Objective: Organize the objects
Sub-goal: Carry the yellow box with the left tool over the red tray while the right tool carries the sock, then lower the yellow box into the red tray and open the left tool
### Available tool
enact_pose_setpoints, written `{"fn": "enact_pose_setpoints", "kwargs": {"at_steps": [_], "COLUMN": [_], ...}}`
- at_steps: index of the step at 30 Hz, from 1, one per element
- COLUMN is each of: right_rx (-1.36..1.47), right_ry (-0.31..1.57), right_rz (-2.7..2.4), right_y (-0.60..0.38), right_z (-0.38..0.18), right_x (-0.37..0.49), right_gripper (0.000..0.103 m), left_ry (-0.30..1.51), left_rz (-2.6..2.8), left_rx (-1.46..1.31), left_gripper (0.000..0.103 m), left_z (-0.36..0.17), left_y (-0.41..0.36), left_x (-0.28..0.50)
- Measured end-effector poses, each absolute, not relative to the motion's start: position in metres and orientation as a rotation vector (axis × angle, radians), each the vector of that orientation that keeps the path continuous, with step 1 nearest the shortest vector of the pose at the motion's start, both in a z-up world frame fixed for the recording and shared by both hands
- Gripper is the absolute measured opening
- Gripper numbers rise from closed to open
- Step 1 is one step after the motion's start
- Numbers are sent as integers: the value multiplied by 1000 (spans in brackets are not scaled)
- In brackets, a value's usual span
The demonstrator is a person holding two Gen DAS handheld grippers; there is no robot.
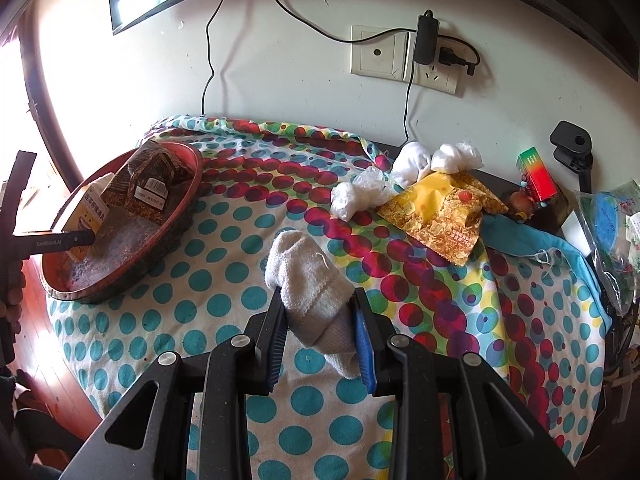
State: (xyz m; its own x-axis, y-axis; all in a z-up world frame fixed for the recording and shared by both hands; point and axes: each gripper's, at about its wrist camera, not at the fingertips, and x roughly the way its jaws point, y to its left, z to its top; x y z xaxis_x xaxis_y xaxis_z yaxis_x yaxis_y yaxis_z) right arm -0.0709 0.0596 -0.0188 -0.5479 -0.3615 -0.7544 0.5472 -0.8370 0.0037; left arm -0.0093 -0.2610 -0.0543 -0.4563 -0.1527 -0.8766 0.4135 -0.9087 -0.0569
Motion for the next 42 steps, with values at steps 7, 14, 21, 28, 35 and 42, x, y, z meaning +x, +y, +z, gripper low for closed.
{"fn": "enact_pose_setpoints", "kwargs": {"at_steps": [7, 14, 21, 28, 35, 42], "right_rx": [1095, 1072, 1052, 1043, 1019, 976], "right_ry": [328, 356, 383, 396, 431, 428], "right_rz": [-2359, -2353, -2335, -2291, -2229, -2177], "right_y": [54, 37, 17, -12, -44, -76], "right_z": [-20, -12, -7, -6, -5, 4], "right_x": [-70, -64, -57, -53, -44, -40], "right_gripper": [29, 29, 29, 29, 29, 29], "left_ry": [352, 360, 368, 367, 355, 367], "left_rz": [-2402, -2415, -2421, -2441, -2422, -2435], "left_rx": [1368, 1335, 1301, 1277, 1282, 1275], "left_gripper": [30, 30, 30, 30, 30, 30], "left_z": [-55, -59, -61, -57, -62, -61], "left_y": [-269, -275, -281, -286, -292, -293], "left_x": [-15, -18, -15, -12, -11, -9]}}
